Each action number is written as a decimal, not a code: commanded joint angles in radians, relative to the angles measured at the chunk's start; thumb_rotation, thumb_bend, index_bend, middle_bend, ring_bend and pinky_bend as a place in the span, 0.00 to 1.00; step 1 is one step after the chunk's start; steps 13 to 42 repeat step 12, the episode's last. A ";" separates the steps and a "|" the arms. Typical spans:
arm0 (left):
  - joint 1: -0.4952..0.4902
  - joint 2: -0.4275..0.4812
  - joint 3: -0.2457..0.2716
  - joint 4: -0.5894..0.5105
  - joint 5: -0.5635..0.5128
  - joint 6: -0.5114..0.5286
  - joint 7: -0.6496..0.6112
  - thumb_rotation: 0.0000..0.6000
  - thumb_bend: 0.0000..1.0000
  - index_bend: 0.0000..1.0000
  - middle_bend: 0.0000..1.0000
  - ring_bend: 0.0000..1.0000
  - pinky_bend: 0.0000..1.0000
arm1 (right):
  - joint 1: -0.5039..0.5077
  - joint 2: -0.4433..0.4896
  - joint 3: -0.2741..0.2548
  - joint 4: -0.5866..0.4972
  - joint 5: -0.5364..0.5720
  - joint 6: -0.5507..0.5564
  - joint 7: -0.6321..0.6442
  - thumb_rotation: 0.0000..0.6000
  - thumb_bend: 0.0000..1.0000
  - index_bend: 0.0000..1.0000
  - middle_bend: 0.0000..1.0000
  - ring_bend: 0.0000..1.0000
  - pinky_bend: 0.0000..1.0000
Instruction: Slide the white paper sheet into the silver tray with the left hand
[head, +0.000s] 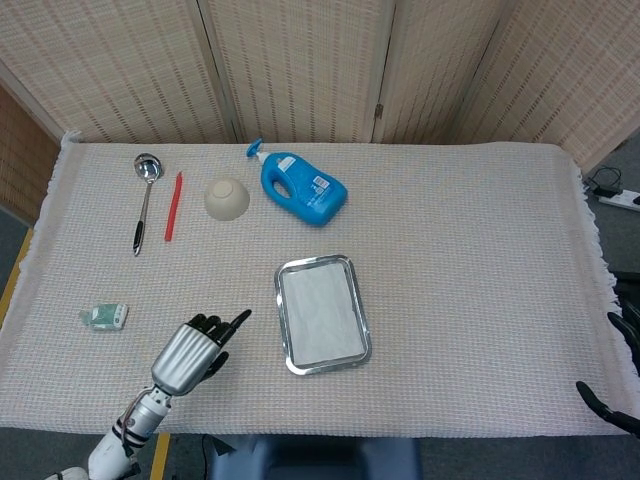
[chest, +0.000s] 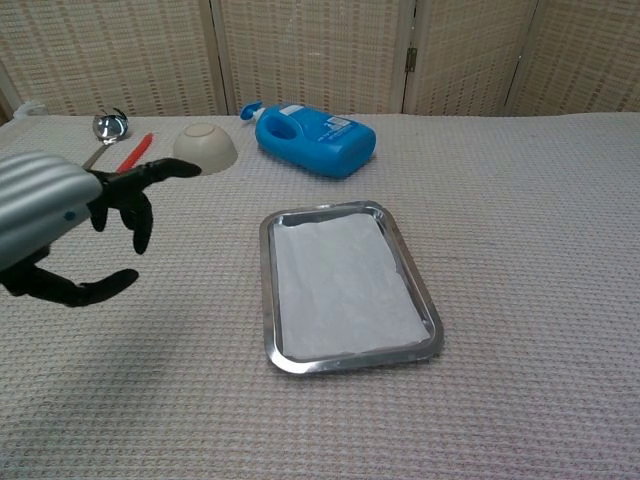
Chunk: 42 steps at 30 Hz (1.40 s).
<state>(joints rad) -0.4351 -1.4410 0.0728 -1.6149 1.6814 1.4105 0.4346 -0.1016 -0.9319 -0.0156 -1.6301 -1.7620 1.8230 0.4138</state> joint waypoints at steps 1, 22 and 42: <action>0.105 0.096 0.027 -0.036 -0.026 0.110 -0.035 1.00 0.26 0.00 0.25 0.15 0.20 | 0.011 -0.004 0.002 -0.011 0.011 -0.025 -0.030 1.00 0.32 0.00 0.00 0.00 0.00; 0.352 0.169 0.056 0.072 -0.049 0.382 -0.178 1.00 0.14 0.00 0.00 0.00 0.00 | 0.067 -0.029 -0.031 -0.030 -0.044 -0.145 -0.109 1.00 0.32 0.00 0.00 0.00 0.00; 0.352 0.169 0.056 0.072 -0.049 0.382 -0.178 1.00 0.14 0.00 0.00 0.00 0.00 | 0.067 -0.029 -0.031 -0.030 -0.044 -0.145 -0.109 1.00 0.32 0.00 0.00 0.00 0.00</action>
